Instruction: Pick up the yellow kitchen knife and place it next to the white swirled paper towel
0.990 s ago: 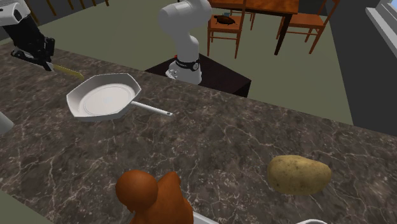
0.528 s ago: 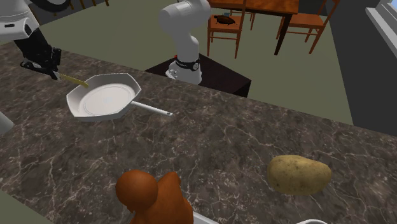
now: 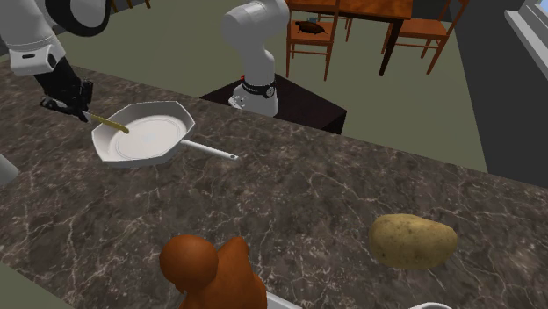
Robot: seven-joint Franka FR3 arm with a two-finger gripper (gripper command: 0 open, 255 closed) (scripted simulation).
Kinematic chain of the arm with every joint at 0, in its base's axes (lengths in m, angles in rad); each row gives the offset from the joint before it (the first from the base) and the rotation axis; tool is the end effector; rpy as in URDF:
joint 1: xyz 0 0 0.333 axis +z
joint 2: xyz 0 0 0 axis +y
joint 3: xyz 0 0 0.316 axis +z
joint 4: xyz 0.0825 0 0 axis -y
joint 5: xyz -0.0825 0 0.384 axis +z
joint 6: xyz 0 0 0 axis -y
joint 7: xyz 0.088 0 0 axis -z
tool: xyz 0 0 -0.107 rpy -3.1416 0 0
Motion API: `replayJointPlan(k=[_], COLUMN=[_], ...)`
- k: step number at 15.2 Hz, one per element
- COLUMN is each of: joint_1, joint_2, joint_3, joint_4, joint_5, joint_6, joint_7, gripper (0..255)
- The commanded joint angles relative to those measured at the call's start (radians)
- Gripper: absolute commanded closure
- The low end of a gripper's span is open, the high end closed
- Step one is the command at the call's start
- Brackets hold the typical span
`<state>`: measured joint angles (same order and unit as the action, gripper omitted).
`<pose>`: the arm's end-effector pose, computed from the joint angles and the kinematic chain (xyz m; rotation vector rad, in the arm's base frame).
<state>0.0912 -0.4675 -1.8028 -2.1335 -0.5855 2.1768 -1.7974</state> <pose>-0.1192 -0.5409 0.3414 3.0683 0.6433 -0.0334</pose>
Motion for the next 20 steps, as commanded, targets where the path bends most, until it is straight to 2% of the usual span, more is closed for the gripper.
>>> replayJointPlan(k=[1,3,10,11,16,20], joint_1=[0.027,0.047,0.047,0.047,0.047,-0.071], joint_2=[-0.013,-0.024,-0.024,-0.025,-0.025,0.036], joint_3=[-0.033,-0.057,-0.057,-0.057,-0.057,0.088], joint_4=[-0.008,-0.013,-0.013,-0.013,-0.013,0.022], joint_5=[-0.021,-0.038,-0.038,-0.038,-0.038,0.055], joint_6=[0.021,0.036,0.035,0.035,0.035,-0.053], joint_7=[0.014,0.024,0.025,0.025,0.025,-0.032], gripper=[255,255,255,0,0,0])
